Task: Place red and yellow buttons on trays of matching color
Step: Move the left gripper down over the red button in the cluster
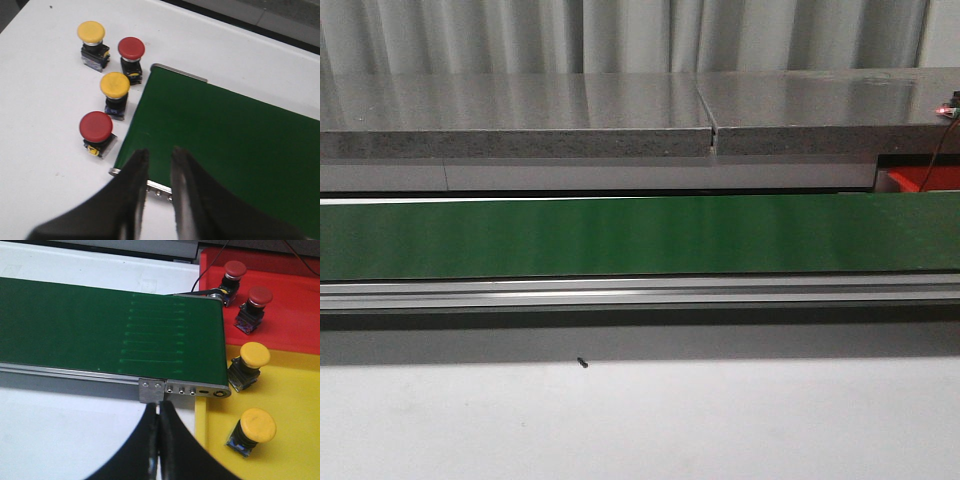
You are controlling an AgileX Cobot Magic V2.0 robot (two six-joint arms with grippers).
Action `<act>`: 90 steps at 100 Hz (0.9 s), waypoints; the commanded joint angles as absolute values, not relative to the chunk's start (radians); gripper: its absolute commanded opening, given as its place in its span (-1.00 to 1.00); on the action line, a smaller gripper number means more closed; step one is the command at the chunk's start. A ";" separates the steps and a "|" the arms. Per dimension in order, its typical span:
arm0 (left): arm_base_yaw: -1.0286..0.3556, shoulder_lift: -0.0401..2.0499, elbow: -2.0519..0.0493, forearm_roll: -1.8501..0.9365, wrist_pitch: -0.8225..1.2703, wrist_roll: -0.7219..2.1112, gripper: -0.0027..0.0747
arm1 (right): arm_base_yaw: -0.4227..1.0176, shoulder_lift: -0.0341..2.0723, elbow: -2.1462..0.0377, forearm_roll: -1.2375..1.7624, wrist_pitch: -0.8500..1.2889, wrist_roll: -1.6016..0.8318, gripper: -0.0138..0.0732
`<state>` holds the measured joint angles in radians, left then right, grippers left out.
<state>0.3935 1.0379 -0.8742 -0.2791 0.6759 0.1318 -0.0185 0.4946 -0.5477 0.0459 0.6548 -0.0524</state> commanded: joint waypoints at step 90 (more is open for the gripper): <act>0.502 1.682 -1.349 -0.167 0.958 0.032 0.61 | -0.017 0.495 -0.574 0.042 0.587 -0.062 -0.84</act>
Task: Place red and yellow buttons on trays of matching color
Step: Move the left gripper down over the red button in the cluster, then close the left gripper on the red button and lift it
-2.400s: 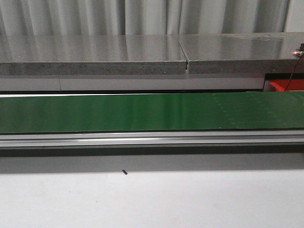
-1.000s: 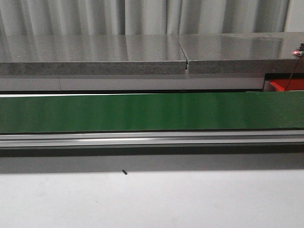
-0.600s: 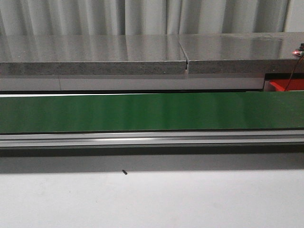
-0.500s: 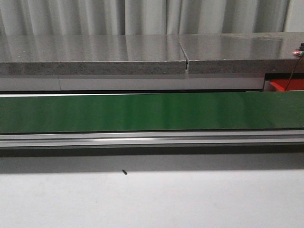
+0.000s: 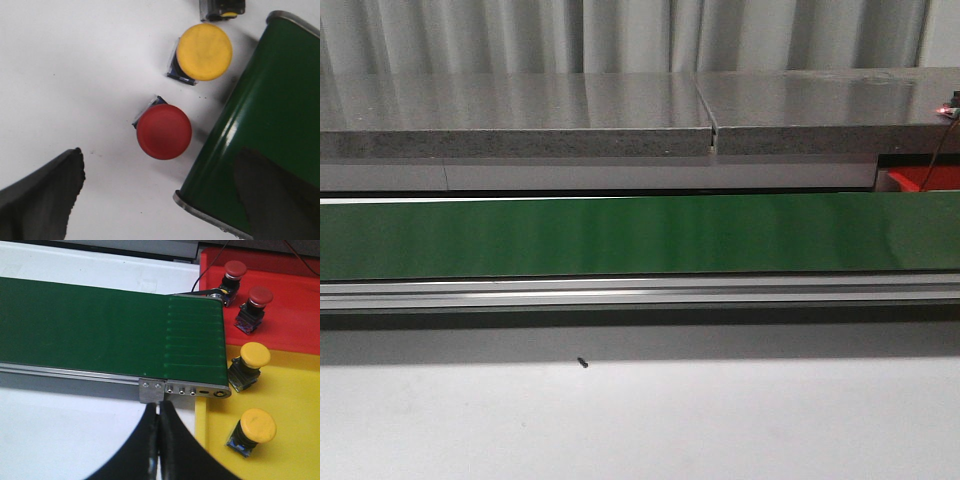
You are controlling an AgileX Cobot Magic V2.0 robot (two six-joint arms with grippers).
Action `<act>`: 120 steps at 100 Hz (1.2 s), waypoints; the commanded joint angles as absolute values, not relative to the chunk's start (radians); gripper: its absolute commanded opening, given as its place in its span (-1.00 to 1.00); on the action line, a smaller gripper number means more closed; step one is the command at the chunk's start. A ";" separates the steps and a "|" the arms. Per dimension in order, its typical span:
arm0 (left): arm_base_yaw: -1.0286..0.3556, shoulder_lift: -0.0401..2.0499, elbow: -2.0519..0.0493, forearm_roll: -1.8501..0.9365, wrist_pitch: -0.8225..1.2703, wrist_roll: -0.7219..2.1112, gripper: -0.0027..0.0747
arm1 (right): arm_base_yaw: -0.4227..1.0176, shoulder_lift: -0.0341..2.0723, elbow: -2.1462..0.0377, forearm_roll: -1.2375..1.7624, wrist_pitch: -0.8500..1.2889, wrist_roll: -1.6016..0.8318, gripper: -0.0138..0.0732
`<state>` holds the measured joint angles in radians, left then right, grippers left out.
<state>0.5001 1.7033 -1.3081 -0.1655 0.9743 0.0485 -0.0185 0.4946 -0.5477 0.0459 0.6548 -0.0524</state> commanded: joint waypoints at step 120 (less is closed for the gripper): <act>0.493 1.799 -1.357 -0.184 0.915 0.030 -0.50 | -0.017 0.495 -0.574 0.042 0.587 -0.062 -0.84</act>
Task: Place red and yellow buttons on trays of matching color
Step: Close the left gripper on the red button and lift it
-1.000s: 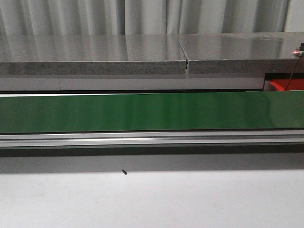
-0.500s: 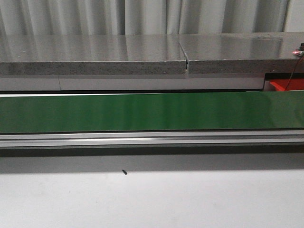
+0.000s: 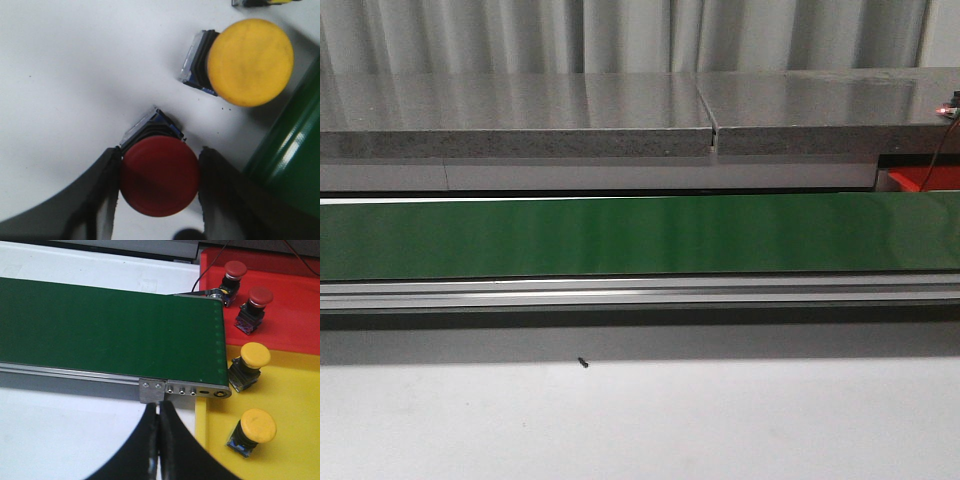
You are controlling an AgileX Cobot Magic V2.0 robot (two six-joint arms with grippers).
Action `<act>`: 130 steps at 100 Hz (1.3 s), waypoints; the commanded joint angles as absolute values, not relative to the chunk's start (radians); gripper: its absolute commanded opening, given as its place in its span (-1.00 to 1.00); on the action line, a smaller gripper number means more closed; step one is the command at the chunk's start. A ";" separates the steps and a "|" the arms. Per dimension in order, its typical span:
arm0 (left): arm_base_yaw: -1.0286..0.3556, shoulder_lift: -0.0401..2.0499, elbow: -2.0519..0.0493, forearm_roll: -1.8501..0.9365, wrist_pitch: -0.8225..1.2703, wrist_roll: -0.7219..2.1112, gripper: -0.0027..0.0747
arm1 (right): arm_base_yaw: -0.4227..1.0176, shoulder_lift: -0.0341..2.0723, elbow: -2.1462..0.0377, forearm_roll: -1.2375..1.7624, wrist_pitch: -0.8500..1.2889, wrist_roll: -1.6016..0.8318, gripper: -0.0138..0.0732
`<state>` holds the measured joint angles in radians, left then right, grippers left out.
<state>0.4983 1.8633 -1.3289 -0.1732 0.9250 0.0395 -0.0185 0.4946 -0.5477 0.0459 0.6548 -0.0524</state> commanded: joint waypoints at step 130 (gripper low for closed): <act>0.252 1.620 -1.357 -0.210 0.967 0.034 -0.15 | -0.017 0.495 -0.574 0.042 0.587 -0.062 -0.84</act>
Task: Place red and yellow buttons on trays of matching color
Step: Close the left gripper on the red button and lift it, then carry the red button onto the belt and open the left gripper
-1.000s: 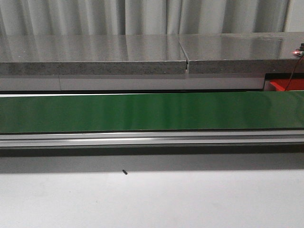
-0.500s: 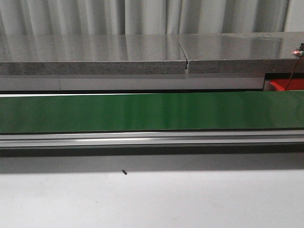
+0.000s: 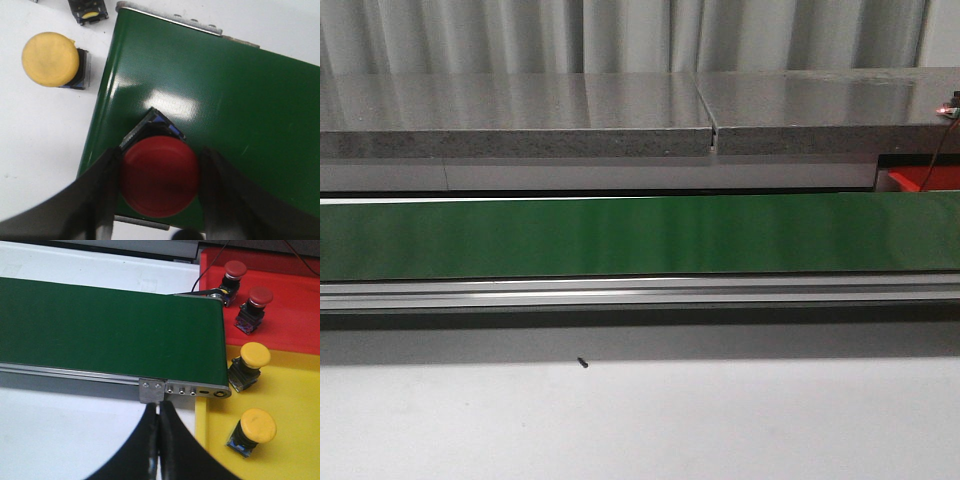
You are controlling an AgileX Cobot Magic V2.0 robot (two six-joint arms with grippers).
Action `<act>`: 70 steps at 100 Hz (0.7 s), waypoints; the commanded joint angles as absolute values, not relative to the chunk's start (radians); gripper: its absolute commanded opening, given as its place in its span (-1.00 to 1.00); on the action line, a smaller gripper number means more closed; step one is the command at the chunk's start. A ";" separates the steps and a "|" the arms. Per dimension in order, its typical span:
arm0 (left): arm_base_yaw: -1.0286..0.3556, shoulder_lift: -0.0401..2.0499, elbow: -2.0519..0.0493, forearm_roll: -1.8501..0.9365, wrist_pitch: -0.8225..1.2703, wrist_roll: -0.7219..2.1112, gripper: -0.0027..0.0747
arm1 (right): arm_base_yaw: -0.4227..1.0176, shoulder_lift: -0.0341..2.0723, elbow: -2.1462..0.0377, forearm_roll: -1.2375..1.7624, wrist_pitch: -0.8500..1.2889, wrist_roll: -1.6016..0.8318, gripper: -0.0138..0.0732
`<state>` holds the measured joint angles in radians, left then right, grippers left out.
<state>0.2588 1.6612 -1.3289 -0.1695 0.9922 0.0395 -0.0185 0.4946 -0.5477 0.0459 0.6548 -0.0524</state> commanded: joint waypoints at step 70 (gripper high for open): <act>0.292 1.490 -1.357 -0.149 0.952 -0.036 0.36 | -0.017 0.495 -0.574 0.042 0.587 -0.062 -0.84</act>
